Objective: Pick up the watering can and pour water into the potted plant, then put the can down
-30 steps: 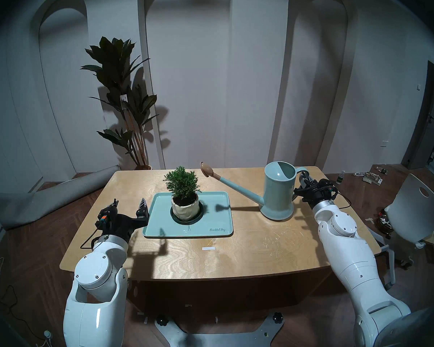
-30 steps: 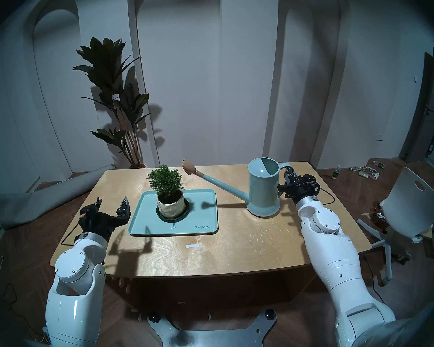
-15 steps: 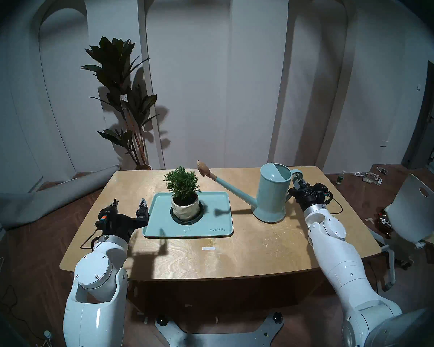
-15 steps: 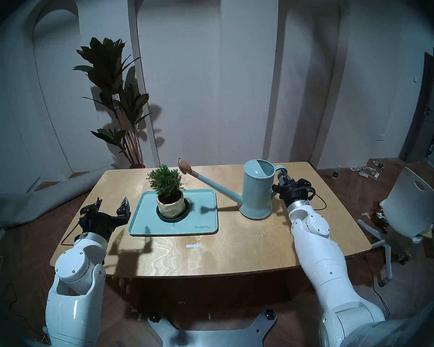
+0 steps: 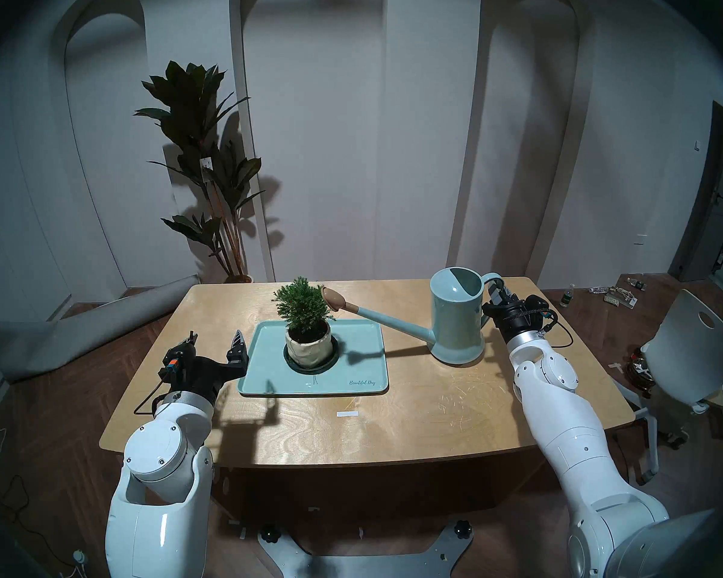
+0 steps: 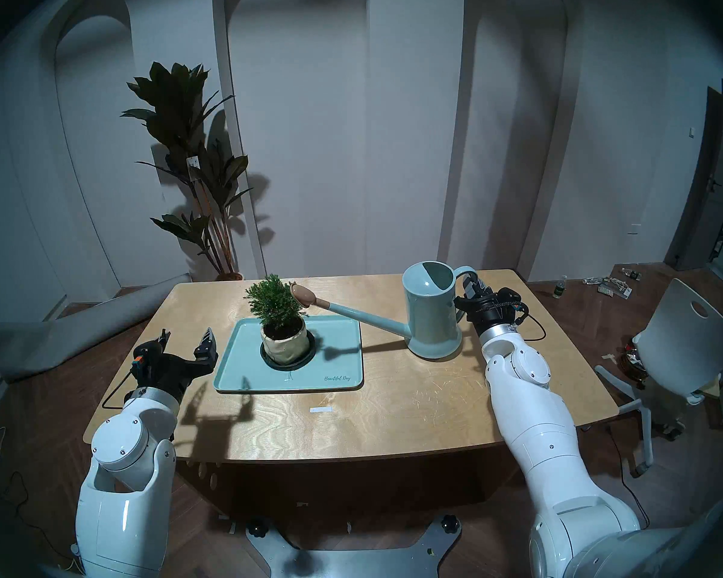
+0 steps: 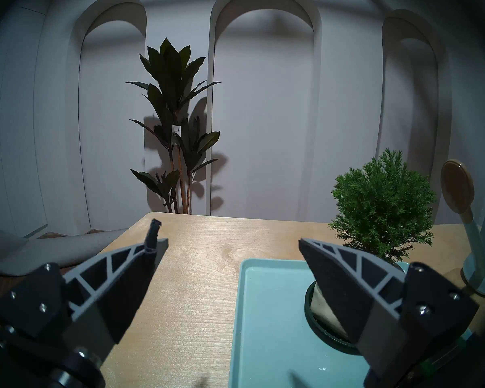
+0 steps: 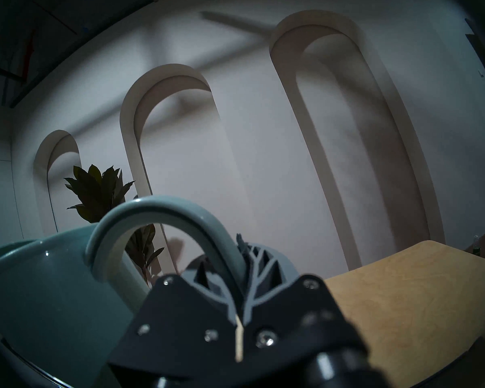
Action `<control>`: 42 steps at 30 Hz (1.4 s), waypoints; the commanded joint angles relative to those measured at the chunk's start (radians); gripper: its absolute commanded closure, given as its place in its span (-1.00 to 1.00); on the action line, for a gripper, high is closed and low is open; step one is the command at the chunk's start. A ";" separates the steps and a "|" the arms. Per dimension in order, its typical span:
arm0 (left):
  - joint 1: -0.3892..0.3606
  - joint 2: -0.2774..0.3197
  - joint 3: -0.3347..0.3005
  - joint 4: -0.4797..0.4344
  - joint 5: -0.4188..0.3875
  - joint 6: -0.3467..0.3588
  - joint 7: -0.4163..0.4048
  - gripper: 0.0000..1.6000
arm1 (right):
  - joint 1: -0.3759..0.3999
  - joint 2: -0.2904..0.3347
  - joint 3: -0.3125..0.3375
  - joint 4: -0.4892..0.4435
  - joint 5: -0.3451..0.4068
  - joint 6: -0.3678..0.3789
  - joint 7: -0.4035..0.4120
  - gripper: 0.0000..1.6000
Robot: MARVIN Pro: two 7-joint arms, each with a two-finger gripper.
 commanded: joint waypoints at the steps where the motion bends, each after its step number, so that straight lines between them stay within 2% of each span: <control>1: -0.005 0.000 -0.002 -0.019 -0.002 -0.005 0.001 -1.00 | 0.068 -0.024 0.025 -0.049 0.052 -0.040 0.040 1.00; 9: -0.006 0.000 -0.002 -0.018 -0.001 -0.005 0.001 -1.00 | 0.086 -0.074 0.042 -0.037 0.119 -0.042 0.090 1.00; 15: -0.006 0.000 -0.002 -0.018 -0.001 -0.005 0.001 -1.00 | 0.102 -0.088 0.058 -0.035 0.150 -0.048 0.115 1.00; 33: -0.007 0.001 -0.002 -0.015 -0.001 -0.005 0.000 -1.00 | 0.168 -0.023 0.104 -0.104 0.136 -0.059 0.135 1.00; 42: -0.007 0.001 -0.002 -0.016 -0.001 -0.005 0.000 -1.00 | 0.215 0.007 0.115 -0.138 0.112 -0.035 0.116 1.00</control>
